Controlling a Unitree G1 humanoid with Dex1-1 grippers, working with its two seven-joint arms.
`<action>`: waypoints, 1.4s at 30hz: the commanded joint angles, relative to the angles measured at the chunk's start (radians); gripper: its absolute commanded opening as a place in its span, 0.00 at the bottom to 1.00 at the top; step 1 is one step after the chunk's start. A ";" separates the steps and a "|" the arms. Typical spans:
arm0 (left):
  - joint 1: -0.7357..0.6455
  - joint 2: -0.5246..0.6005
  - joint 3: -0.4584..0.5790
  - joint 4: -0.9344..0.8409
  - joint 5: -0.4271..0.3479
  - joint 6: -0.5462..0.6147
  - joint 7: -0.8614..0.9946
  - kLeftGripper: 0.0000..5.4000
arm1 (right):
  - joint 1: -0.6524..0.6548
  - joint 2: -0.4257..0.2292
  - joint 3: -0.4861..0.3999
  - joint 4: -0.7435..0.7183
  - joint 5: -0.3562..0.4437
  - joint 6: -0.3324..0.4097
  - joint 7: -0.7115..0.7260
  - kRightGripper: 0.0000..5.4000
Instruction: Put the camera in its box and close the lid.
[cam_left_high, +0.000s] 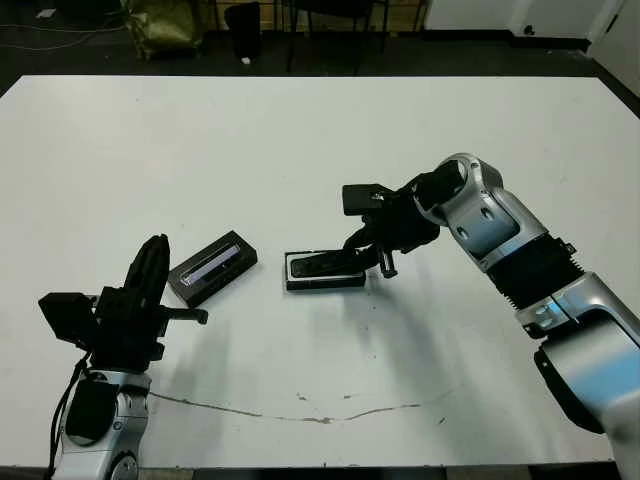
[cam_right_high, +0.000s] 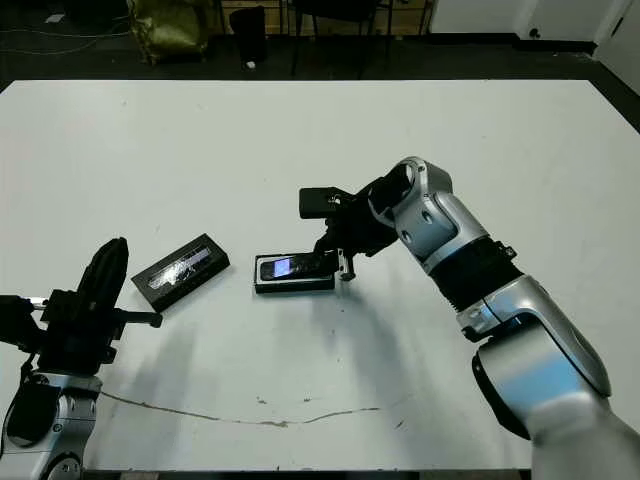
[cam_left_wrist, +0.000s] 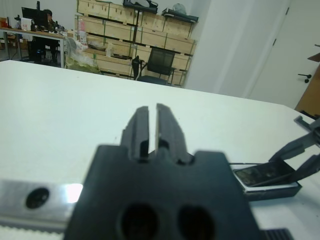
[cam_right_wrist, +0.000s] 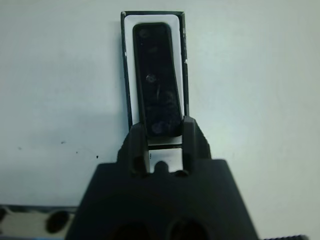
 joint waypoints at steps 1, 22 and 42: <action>0.010 -0.001 0.000 0.016 0.011 0.004 0.003 0.00 | 0.001 0.017 0.031 0.017 0.009 -0.092 0.046 0.21; 0.003 -0.001 -0.001 0.028 0.021 -0.007 0.000 0.00 | -0.002 -0.008 -0.048 0.047 0.004 -0.238 0.006 1.00; 0.007 0.018 0.013 0.015 0.035 0.003 0.000 0.00 | 0.541 -0.010 -0.662 -0.670 0.350 0.119 -0.576 0.72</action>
